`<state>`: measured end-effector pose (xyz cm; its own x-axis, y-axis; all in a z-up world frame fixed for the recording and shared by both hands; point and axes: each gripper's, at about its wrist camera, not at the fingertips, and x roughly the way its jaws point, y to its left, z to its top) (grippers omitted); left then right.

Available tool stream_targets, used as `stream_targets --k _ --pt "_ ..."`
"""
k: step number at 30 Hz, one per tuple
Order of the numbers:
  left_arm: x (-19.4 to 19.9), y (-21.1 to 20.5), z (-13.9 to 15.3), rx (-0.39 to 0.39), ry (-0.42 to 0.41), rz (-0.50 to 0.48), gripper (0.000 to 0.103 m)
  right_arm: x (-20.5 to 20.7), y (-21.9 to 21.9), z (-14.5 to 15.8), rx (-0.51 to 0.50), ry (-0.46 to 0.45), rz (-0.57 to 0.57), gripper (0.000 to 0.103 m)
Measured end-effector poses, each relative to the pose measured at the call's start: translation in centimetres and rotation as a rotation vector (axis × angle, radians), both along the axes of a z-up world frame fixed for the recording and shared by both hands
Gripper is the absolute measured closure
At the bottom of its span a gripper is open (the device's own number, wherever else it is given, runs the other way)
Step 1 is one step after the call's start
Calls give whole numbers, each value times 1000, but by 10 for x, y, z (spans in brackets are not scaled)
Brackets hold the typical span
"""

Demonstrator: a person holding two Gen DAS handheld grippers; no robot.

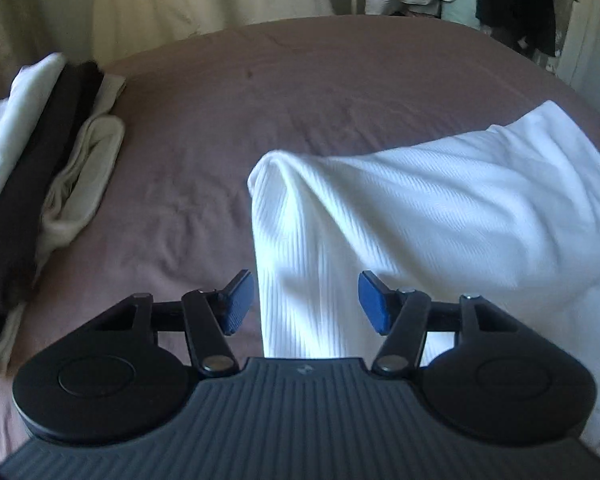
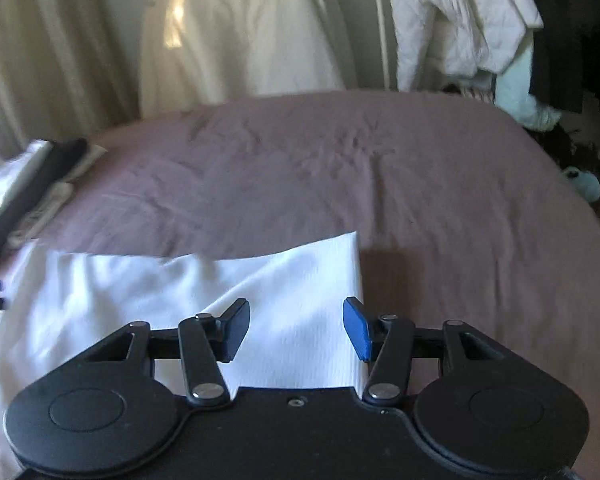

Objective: Fold clothes

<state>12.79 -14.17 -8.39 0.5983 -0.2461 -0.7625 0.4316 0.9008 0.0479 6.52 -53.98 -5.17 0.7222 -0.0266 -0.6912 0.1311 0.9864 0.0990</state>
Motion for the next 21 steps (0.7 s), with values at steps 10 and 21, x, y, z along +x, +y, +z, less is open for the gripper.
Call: stream_targets --k 10,21 --pt "34 -28 -25 92 -19 -22 47 68 -25 -50 131 21 -50 40" --pt "-1 0 -5 122 -265 241 99 29 0 -34 -71 -237 -178 99"
